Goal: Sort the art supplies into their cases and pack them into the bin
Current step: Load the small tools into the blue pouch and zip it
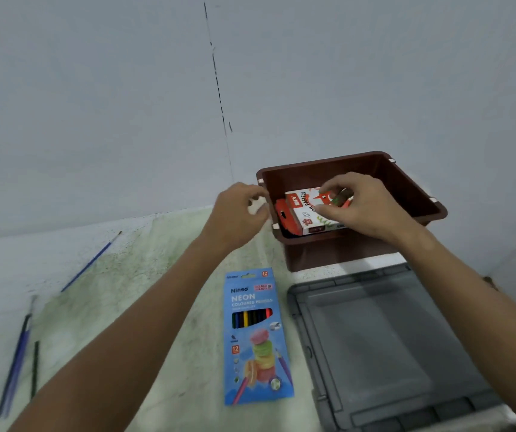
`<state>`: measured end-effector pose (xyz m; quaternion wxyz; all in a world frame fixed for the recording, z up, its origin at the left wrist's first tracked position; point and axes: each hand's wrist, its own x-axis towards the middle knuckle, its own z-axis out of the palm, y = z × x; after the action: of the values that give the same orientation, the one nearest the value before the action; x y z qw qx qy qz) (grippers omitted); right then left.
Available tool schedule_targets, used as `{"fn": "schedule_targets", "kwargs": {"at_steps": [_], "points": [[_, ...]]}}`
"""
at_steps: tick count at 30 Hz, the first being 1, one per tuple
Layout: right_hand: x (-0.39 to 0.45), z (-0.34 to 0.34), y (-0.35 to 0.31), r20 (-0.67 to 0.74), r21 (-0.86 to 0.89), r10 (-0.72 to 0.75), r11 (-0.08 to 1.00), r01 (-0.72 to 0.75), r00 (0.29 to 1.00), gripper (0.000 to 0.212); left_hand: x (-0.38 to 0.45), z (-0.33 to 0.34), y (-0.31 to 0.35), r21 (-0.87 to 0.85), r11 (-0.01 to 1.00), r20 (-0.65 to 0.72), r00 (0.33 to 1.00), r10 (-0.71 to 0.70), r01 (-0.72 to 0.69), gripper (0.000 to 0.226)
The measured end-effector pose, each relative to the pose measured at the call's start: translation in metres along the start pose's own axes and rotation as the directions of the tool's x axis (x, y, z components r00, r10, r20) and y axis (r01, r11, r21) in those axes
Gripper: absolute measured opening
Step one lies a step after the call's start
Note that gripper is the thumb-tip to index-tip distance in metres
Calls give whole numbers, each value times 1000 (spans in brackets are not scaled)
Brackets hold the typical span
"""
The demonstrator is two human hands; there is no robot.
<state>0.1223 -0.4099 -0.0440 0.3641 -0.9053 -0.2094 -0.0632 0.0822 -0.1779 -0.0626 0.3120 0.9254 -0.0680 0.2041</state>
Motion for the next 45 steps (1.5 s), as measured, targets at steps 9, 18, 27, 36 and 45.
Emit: {"fn": "schedule_targets", "kwargs": {"at_steps": [9,18,27,36,45], "points": [[-108,78,-52,170,195,130,967,-163,977,31,-56,-8,-76,169,972,671,703,-237,166,68],[-169,142,-83,285,-122,387,922,-367,877,92,-93,-12,-116,216,975,682,706,-190,53,79],[-162,168,-89,235,-287,365,912,-294,901,97,-143,-76,-141,85,990,657,740,-144,117,64],[-119,109,-96,181,-147,195,975,-170,964,109,-120,-105,-128,-28,974,560,811,-170,223,92],[-37,-47,-70,160,-86,132,989,-120,978,104,6,-106,-29,-15,996,476,876,-75,94,116]]}}
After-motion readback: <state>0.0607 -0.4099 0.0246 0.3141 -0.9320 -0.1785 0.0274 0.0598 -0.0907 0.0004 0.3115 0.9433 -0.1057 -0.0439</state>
